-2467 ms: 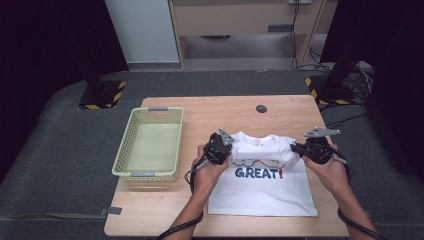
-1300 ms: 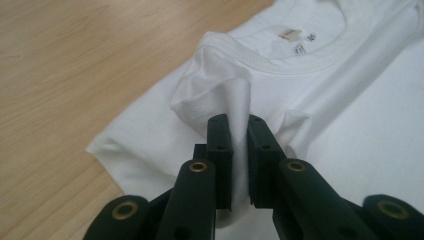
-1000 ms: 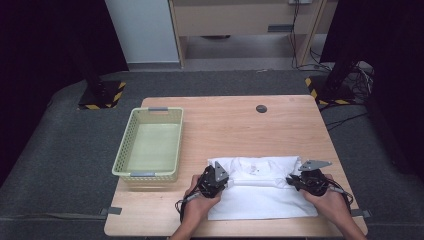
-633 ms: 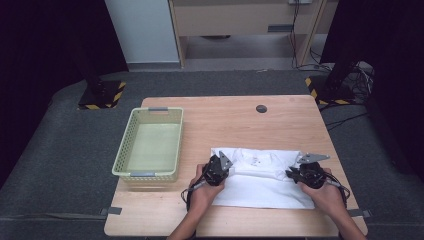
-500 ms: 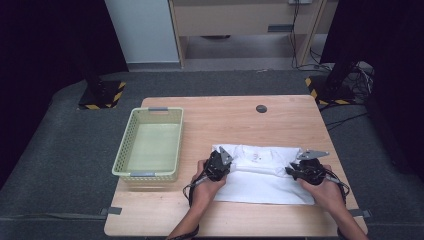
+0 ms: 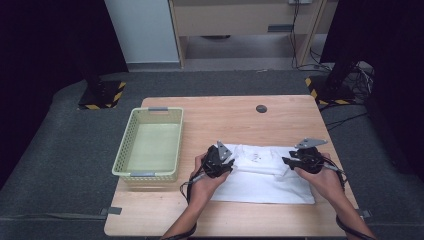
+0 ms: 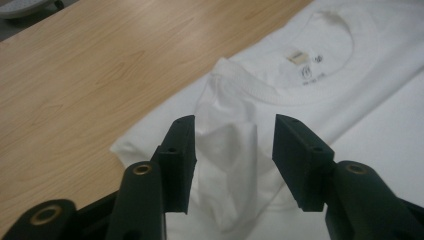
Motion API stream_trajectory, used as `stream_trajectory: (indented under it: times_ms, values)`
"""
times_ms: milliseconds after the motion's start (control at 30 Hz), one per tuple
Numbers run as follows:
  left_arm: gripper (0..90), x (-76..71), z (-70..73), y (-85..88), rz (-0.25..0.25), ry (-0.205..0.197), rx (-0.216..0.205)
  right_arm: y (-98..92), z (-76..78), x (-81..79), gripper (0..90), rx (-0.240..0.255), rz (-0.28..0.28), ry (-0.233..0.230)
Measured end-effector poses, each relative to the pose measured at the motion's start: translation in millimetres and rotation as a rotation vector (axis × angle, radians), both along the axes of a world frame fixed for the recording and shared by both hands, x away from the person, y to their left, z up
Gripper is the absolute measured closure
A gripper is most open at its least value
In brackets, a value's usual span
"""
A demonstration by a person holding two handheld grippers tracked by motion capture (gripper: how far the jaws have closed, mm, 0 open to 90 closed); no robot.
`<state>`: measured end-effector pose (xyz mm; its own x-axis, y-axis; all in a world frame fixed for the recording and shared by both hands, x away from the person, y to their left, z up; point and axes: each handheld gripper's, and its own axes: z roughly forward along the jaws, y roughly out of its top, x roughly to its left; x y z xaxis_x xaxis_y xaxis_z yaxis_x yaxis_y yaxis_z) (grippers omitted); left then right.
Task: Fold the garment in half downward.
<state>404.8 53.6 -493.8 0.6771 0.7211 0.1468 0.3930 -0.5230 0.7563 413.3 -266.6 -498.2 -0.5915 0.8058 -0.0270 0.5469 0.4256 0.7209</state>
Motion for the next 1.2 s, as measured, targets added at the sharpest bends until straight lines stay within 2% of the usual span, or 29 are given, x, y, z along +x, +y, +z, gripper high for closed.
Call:
stream_trajectory:
  times_ms: [133, 300, 467, 567, 633, 667, 767, 867, 1000, 1200]
  values:
    - [57.0, 15.1, -1.6, -10.7, -0.005, 0.01, 0.007, 13.0, -5.4, 11.6, 62.3, -0.01, -0.009, 0.007]
    - [55.3, 36.4, -8.6, -23.5, 0.0, 0.04, 0.027, 18.8, -13.6, 28.7, 57.8, 0.016, -0.031, 0.022]
    - [51.5, 51.1, -20.7, -32.8, 0.009, 0.08, 0.023, 27.4, -22.5, 38.6, 54.1, 0.005, -0.01, 0.055]
    - [52.7, 53.2, -28.2, -39.0, -0.006, 0.088, 0.035, 31.8, -28.9, 40.4, 55.6, -0.014, 0.009, 0.063]
    - [55.3, 54.5, -31.3, -41.7, -0.008, 0.084, 0.057, 33.2, -31.0, 40.3, 63.2, -0.002, 0.013, 0.06]
    - [56.3, 55.0, -31.4, -42.8, -0.008, 0.082, 0.053, 33.7, -31.4, 39.7, 66.9, 0.007, 0.014, 0.058]
    - [64.6, 55.0, -30.8, -44.7, -0.025, 0.09, 0.062, 35.9, -31.6, 38.0, 75.8, 0.01, 0.025, 0.053]
    - [75.9, 54.0, -29.2, -45.7, -0.023, 0.099, 0.067, 37.2, -30.6, 37.7, 79.9, 0.006, 0.032, 0.058]
    - [80.2, 52.4, -27.5, -46.0, 0.002, 0.096, 0.04, 36.3, -26.0, 36.3, 81.6, 0.04, 0.012, 0.056]
    - [82.5, 38.5, -9.9, -38.1, -0.002, 0.041, -0.002, 34.0, -12.5, 27.9, 81.7, 0.062, 0.022, 0.027]
